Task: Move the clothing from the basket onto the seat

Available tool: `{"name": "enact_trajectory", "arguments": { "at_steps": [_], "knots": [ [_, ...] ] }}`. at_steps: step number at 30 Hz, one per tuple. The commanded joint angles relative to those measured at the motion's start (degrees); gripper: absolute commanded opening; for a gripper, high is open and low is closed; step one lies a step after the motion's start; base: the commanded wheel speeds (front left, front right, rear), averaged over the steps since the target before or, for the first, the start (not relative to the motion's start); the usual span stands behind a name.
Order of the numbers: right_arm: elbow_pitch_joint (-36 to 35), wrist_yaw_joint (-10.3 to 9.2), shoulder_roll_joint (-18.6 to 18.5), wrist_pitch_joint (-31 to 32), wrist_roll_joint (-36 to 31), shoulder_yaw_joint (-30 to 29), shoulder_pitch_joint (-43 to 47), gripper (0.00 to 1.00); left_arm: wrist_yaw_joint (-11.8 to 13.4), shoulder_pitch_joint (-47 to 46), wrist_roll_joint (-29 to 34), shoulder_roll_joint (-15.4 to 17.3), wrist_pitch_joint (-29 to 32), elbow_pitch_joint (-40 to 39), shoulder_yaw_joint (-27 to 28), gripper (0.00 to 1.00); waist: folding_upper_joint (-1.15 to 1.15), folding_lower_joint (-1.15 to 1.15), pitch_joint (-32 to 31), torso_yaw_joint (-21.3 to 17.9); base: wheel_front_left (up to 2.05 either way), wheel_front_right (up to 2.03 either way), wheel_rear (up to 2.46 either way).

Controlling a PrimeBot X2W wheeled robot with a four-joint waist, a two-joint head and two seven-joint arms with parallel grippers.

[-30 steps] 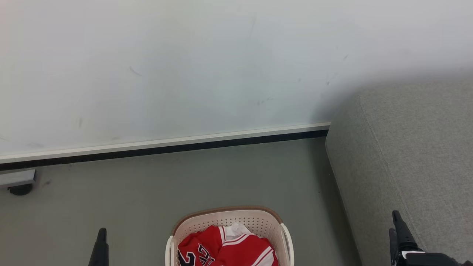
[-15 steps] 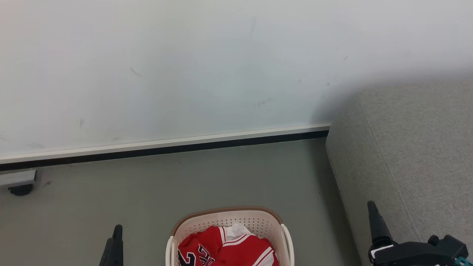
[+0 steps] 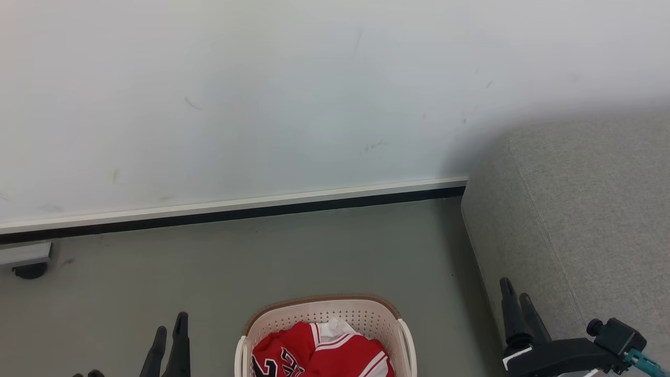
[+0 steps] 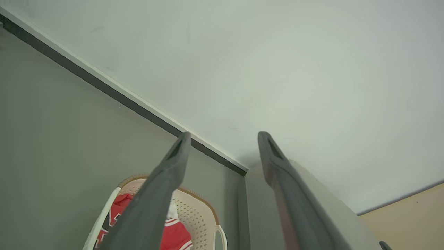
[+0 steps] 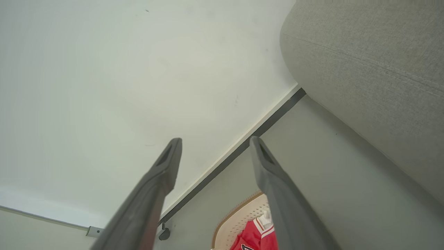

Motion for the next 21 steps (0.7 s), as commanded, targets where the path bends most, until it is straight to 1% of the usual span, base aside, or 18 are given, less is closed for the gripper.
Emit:
{"name": "enact_trajectory", "arguments": {
  "at_steps": [1,21],
  "knots": [
    [-0.9,0.33,-0.5,-0.7,-2.4,0.9,0.0,1.00,0.3,0.0,2.7,0.4,-0.8,-1.4,-0.4,1.00,0.00,0.00,0.0,0.0,0.00,0.00,0.00],
    [-2.6,0.42,-1.8,-4.1,-15.1,6.4,0.7,1.00,4.2,1.5,16.6,2.0,-4.0,-3.7,-4.0,1.00,0.00,0.00,-0.8,0.1,0.00,0.00,0.00]
  ]
}}
